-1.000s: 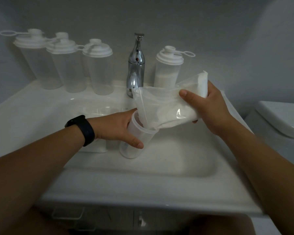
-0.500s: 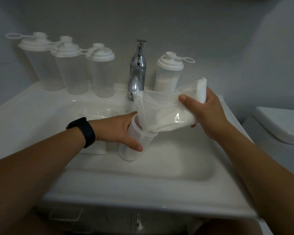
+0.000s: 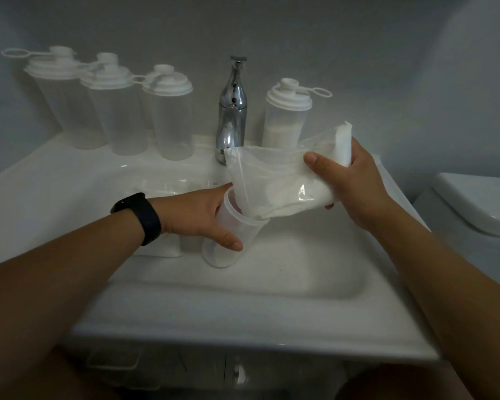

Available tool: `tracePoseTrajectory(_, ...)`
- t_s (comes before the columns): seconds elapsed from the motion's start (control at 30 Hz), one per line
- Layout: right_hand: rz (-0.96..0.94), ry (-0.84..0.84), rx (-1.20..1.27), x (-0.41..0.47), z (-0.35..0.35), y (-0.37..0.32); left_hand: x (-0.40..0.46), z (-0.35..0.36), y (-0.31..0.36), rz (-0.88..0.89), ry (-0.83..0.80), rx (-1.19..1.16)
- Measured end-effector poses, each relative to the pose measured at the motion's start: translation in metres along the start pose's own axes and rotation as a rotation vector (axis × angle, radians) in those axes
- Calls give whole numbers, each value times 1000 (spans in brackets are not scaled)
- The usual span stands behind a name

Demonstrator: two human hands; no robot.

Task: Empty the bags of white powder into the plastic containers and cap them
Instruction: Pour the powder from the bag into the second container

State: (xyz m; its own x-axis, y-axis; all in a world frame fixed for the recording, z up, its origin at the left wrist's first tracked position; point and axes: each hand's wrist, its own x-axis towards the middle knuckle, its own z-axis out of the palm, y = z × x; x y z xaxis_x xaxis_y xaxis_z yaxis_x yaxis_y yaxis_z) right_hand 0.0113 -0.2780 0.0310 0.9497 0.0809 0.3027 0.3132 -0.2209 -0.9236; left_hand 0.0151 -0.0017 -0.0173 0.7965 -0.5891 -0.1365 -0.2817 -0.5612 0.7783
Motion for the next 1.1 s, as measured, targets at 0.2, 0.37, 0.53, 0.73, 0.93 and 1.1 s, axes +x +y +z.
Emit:
tracePoseTrajectory(0.2,-6,13,-11,0,-2,-3,-2,0,1,8,-9,-9)
tracePoseTrajectory(0.37,-6,11,2,-1,-1,-4,-3,0,2,6,-8,0)
tracePoseTrajectory(0.53,-6,18,1,-1,-2,-1,-3,1,0,1,-4,0)
tracePoseTrajectory(0.73,10,15,16,-1,1,-1,-1,1,-2,0,-2,-6)
tracePoseTrajectory(0.93,6,2,23,-1,0,-2,-1,0,-1,-3,0,-1)
tracePoseTrajectory(1.1,8,-4,22,-1,-1,-3,-2,0,1,4,-2,-3)
